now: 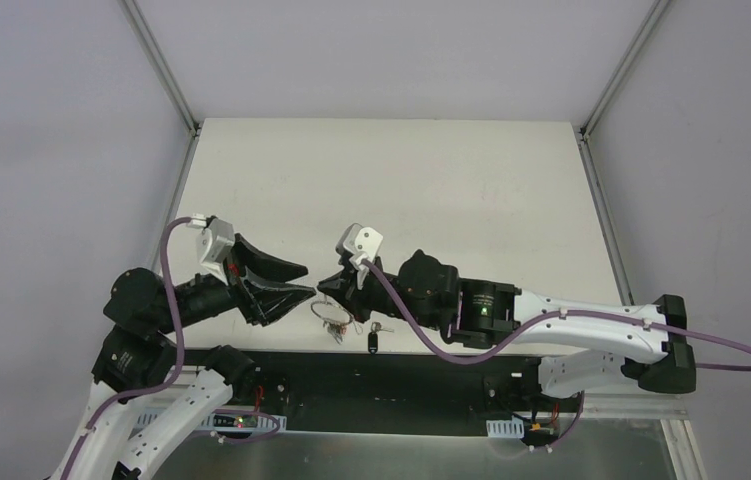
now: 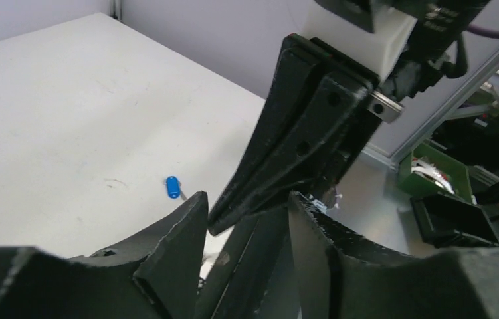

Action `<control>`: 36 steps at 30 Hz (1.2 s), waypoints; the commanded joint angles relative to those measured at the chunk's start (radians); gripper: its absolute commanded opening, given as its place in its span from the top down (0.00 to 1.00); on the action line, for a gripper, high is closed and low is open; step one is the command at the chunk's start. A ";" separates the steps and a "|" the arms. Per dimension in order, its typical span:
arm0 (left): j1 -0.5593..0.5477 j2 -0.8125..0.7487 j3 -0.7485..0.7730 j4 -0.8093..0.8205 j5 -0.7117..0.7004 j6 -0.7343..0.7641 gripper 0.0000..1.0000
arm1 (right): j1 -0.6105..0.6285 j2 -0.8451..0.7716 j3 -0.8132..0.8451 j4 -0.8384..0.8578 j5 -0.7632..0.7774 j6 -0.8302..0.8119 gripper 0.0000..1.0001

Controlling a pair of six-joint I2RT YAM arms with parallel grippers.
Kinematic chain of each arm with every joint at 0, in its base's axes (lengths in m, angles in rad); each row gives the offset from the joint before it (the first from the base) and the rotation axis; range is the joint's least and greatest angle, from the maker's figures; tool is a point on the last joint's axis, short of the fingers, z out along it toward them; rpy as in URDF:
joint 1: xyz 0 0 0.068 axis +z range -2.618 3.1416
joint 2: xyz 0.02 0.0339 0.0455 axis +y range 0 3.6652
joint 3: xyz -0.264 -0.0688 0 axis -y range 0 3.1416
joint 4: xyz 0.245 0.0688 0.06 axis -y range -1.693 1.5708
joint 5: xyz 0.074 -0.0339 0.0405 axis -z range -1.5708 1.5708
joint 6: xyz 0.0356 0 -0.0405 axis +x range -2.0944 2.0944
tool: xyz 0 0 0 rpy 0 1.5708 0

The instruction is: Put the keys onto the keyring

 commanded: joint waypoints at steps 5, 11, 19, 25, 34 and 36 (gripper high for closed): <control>0.000 -0.080 0.021 -0.002 -0.028 0.017 0.23 | -0.005 -0.156 -0.055 0.028 -0.031 0.036 1.00; 0.000 -0.067 0.006 -0.044 -0.100 0.023 0.23 | -0.007 -0.182 -0.088 -0.026 0.051 0.054 1.00; 0.000 0.037 -0.029 -0.179 -0.296 -0.022 0.25 | -0.015 -0.146 -0.134 -0.159 0.141 0.199 0.54; 0.000 0.085 -0.056 -0.288 -0.518 -0.053 0.24 | -0.049 -0.063 -0.162 -0.197 0.103 0.325 0.42; 0.000 0.138 -0.126 -0.390 -0.762 -0.093 0.03 | -0.095 0.162 -0.145 -0.148 -0.065 0.208 0.37; 0.000 0.135 -0.135 -0.411 -0.830 -0.107 0.01 | -0.120 0.200 -0.142 -0.123 -0.117 0.184 0.37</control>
